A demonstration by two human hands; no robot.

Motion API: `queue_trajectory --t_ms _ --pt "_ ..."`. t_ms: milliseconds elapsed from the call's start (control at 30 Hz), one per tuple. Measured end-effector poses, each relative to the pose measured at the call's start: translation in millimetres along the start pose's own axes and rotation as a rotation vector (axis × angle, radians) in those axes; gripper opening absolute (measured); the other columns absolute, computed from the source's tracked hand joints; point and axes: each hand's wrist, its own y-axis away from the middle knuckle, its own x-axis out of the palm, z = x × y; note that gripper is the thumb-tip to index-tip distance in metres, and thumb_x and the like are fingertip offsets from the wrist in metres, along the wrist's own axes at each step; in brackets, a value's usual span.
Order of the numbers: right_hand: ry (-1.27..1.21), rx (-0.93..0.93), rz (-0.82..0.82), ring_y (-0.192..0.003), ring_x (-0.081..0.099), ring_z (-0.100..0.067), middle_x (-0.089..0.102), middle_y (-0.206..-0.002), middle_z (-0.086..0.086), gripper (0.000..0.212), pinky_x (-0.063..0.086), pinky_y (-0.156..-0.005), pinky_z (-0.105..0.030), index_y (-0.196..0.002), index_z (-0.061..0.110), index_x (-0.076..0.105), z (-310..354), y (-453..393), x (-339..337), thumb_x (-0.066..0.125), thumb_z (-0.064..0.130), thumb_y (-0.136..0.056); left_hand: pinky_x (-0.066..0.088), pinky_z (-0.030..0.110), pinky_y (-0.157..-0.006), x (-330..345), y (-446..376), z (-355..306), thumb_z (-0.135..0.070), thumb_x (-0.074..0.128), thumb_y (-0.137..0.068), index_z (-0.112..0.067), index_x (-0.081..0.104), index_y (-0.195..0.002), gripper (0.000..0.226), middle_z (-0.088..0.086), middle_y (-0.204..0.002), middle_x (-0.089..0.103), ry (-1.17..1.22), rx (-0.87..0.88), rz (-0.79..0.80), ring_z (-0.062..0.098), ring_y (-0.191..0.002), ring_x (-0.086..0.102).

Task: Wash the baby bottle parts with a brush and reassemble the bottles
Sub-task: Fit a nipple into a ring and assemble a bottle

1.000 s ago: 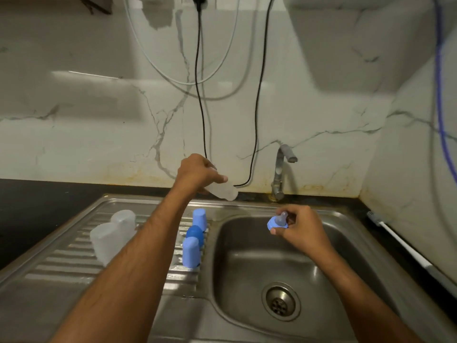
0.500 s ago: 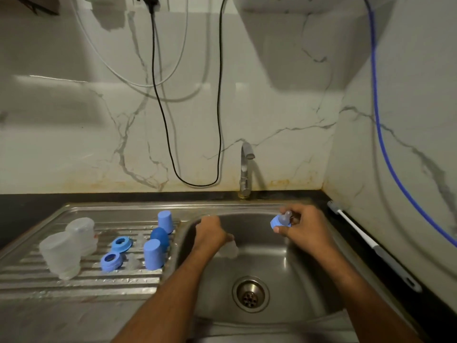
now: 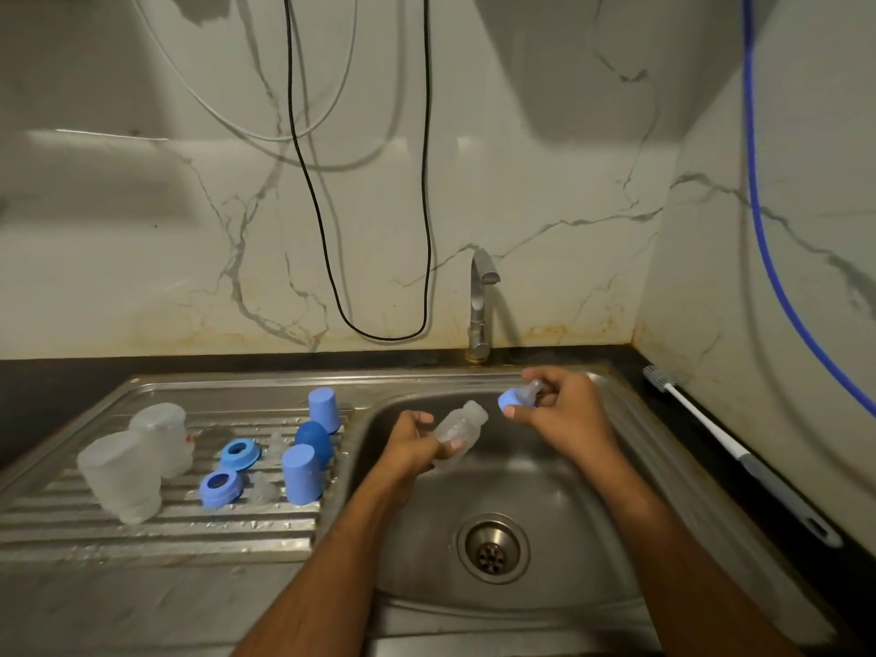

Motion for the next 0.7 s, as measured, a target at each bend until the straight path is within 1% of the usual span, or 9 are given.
queue_trajectory --t_ms 33,133,200,267,333,400,567,600,700 --pt "-0.031 0.012 -0.004 -0.099 0.067 -0.013 0.071 -0.115 -0.004 0.061 0.050 -0.075 -0.012 -0.128 0.014 0.065 1.6 -2.8 2.9 0.089 0.010 -0.073 0.055 0.035 -0.088 -0.7 -0.4 1.3 -0.009 0.076 -0.084 -0.021 0.049 -0.128 0.053 0.004 -0.117 0.058 0.019 0.029 0.035 0.019 -0.104 0.060" --pt "-0.145 0.038 -0.016 -0.103 0.066 -0.013 0.069 -0.118 -0.003 0.063 0.052 -0.076 -0.014 -0.131 0.016 0.061 5.3 -10.0 13.1 0.087 0.005 -0.074 0.053 0.027 -0.082 -0.4 -5.8 5.4 -0.001 0.069 -0.087 -0.021 0.055 -0.133 0.052 0.003 -0.119 0.063 0.033 0.127 0.095 0.015 -0.106 0.061" --pt "-0.198 0.042 -0.028 -0.105 0.066 -0.015 0.068 -0.119 -0.004 0.064 0.053 -0.077 -0.015 -0.132 0.016 0.061 4.1 -13.1 22.3 0.086 0.004 -0.075 0.055 0.027 -0.084 3.1 -10.2 8.5 0.000 0.073 -0.083 -0.022 0.058 -0.132 0.055 0.001 -0.118 0.065 -0.023 0.177 0.088 0.015 -0.106 0.063" --pt "-0.223 0.042 -0.022 -0.106 0.066 -0.014 0.068 -0.119 -0.003 0.064 0.054 -0.074 -0.013 -0.133 0.017 0.060 1.4 -13.7 32.3 0.085 0.003 -0.076 0.057 0.031 -0.089 6.9 -15.7 11.6 -0.002 0.078 -0.079 -0.023 0.060 -0.127 0.055 -0.002 -0.116 0.066 -0.098 0.213 0.061 0.012 -0.104 0.063" --pt "-0.213 0.025 0.000 -0.102 0.067 -0.009 0.069 -0.119 -0.002 0.064 0.054 -0.072 -0.011 -0.133 0.016 0.061 -1.5 -14.3 40.2 0.085 0.003 -0.076 0.057 0.029 -0.089 10.4 -20.6 13.5 -0.004 0.080 -0.077 -0.023 0.060 -0.124 0.055 -0.005 -0.113 0.065 -0.167 0.251 0.036 0.009 -0.102 0.062" --pt "-0.191 -0.005 0.009 -0.101 0.067 -0.007 0.070 -0.118 -0.001 0.061 0.055 -0.074 -0.011 -0.132 0.015 0.062 -3.8 -15.5 42.4 0.085 0.004 -0.076 0.054 0.025 -0.087 13.4 -24.4 15.1 -0.007 0.082 -0.076 -0.024 0.058 -0.124 0.057 -0.007 -0.115 0.063 -0.209 0.287 0.027 0.008 -0.102 0.061" --pt "-0.165 -0.063 0.039 -0.104 0.068 -0.009 0.071 -0.115 0.000 0.056 0.059 -0.089 -0.025 -0.127 0.014 0.065 -8.2 -15.4 37.1 0.085 0.002 -0.076 0.050 0.021 -0.086 21.7 -27.2 18.0 -0.013 0.087 -0.072 -0.026 0.053 -0.124 0.064 -0.009 -0.118 0.058 -0.307 0.364 0.035 0.009 -0.109 0.057" --pt "-0.155 -0.077 0.058 -0.104 0.068 -0.009 0.070 -0.115 0.001 0.056 0.059 -0.089 -0.025 -0.127 0.014 0.065 -8.6 -13.7 37.2 0.085 0.002 -0.076 0.050 0.020 -0.085 22.0 -26.3 18.6 -0.013 0.088 -0.071 -0.027 0.053 -0.124 0.065 -0.010 -0.117 0.058 -0.313 0.383 0.045 0.008 -0.108 0.057" --pt "-0.123 -0.103 0.103 -0.103 0.066 -0.008 0.069 -0.116 0.001 0.054 0.057 -0.085 -0.019 -0.126 0.013 0.066 -9.3 -11.4 38.9 0.084 0.001 -0.076 0.048 0.014 -0.080 21.2 -25.0 19.1 -0.014 0.089 -0.070 -0.027 0.055 -0.125 0.066 -0.013 -0.114 0.059 -0.352 0.455 0.051 0.006 -0.104 0.059"
